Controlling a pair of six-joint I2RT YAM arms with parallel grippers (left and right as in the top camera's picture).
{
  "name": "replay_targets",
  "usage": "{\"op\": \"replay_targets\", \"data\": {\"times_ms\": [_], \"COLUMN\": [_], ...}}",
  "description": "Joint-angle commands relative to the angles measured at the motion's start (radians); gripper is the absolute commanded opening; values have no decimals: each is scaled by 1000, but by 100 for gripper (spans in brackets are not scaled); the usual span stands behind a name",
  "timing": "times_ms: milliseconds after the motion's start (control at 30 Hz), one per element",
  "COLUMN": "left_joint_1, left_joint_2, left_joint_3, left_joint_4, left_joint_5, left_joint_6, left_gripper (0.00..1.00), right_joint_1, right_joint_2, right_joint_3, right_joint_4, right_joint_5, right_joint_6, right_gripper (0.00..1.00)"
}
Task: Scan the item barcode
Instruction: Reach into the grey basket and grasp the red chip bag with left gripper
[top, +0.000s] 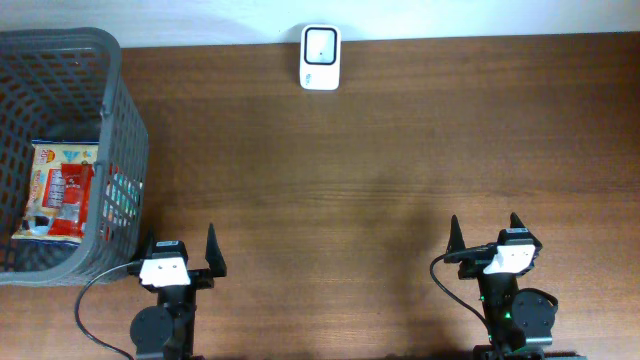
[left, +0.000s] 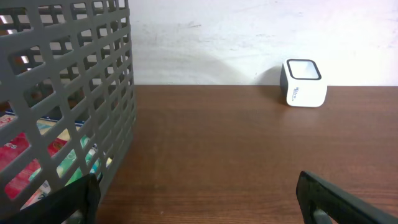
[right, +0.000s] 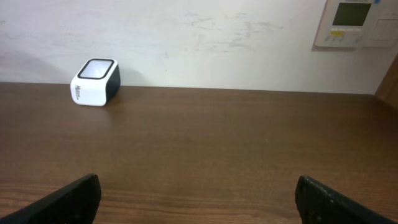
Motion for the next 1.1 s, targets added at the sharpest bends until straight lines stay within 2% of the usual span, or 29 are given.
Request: {"op": "replay_targets", "data": {"times_ms": [0, 200, 267, 300, 333, 400, 467, 500, 567, 600, 667, 700, 733, 767, 800, 833, 867, 933, 1000, 1067], "left_joint_1": [-3, -3, -3, -3, -3, -3, -3, -3, -3, -3, -3, -3, -3, -2, -2, -2, 10, 68, 188, 317], "left_joint_2": [-7, -7, -7, -7, -7, -7, -7, -7, -2, 38, 192, 363, 485, 569, 676, 773, 964, 1332, 1587, 1719], "left_joint_3": [-5, -5, -5, -5, -5, -5, -5, 3, 87, 221, 543, 756, 868, 924, 1040, 1148, 1390, 1865, 2167, 2261], "left_joint_4": [0, 0, 8, 0, 32, 169, 492, 657, 708, 610, 204, 15, -23, 18, -16, -97, -321, -792, -967, -1005], "left_joint_5": [15, 14, -34, -2, 92, 283, 466, 490, 444, 379, 146, 111, 243, 198, -40, -166, -306, -264, -262, -263], "left_joint_6": [12, 12, 12, 11, 11, 12, 12, 12, 15, 68, 69, 69, 69, 106, 106, 106, 106, 92, 92, 92], "left_gripper": [99, 99, 99, 99, 99, 99, 99, 99, 99, 99, 99, 99, 99, 99, 99, 99, 99, 99, 99, 99], "right_joint_1": [-6, -6, -6, -6, -6, -6, -6, -6, -6, -6, -6, -6, -6, -6, -6, -6, -6, -6, -6, -6], "right_joint_2": [-7, -7, -7, -7, -7, -7, -7, -7, -7, -7, -7, -7, -7, -7, -7, -7, -7, -7, -7, -7], "right_joint_3": [-6, -6, -6, -6, -6, -6, -6, -6, -6, -6, -6, -6, -6, -6, -6, -6, -6, -6, -6, -6], "right_joint_4": [-6, -6, -6, -6, -6, -6, -6, -6, -6, -6, -6, -6, -6, -6, -6, -6, -6, -6, -6, -6], "right_joint_5": [17, 17, 17, 17, 17, 17, 17, 17, 17, 17, 17, 17, 17, 17, 17, 17, 17, 17, 17, 17], "right_joint_6": [5, 5, 5, 5, 5, 5, 5, 5, 5, 5, 5, 5, 5, 5, 5, 5, 5, 5, 5, 5], "right_gripper": [99, 99, 99, 99, 98, 99, 99, 99, 99, 99, 99, 99, 99, 98, 99, 99, 99, 99, 99, 99]}}
